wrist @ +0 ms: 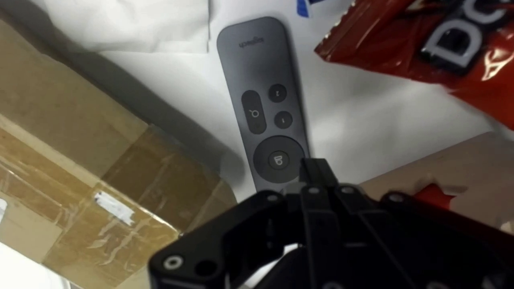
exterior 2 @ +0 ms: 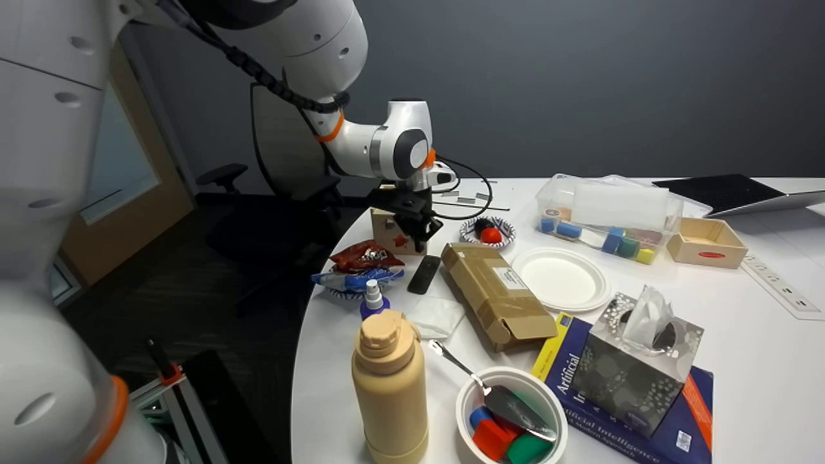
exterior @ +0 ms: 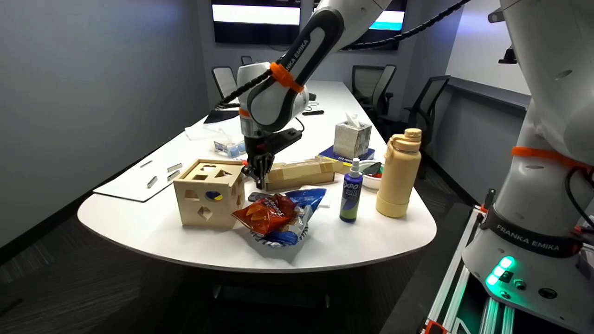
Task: Press a button on the remote
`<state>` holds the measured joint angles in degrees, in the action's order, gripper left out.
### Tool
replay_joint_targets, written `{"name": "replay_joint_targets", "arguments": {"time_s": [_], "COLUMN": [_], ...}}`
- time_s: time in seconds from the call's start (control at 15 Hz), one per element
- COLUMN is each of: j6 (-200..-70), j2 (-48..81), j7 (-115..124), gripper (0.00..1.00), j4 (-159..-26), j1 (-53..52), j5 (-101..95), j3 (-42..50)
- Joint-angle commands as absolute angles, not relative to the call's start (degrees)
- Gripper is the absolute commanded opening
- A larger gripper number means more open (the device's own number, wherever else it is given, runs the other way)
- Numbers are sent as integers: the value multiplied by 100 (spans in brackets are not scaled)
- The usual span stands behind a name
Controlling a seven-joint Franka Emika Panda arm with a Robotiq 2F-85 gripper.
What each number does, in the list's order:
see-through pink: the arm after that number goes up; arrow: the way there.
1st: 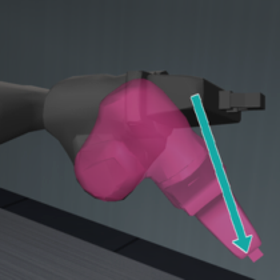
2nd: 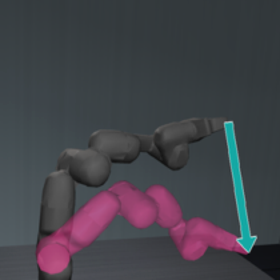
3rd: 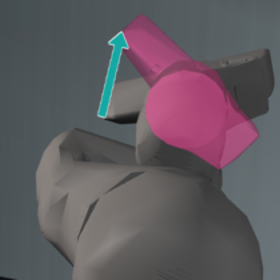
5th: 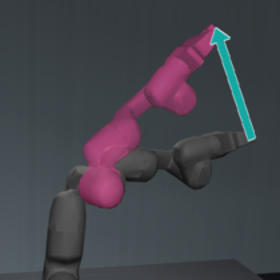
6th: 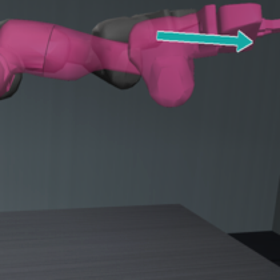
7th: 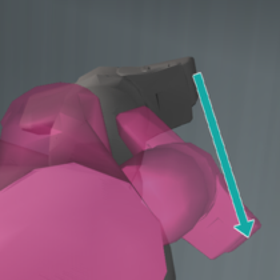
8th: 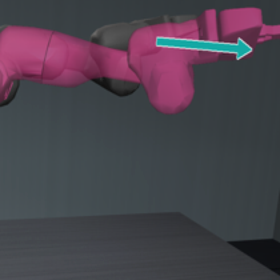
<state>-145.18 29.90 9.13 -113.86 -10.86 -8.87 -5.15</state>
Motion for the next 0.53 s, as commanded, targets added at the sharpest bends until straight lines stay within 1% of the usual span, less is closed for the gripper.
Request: {"name": "replay_joint_targets", "arguments": {"time_s": [0.0, 0.47], "j6": [-14725, -14921], "j2": [3161, 3350], "j7": [181, -515], "gripper": [0, 0], "j4": [-11275, -11210], "j1": [-830, -646], "j5": [-562, -484], "j3": [-683, -752]}}
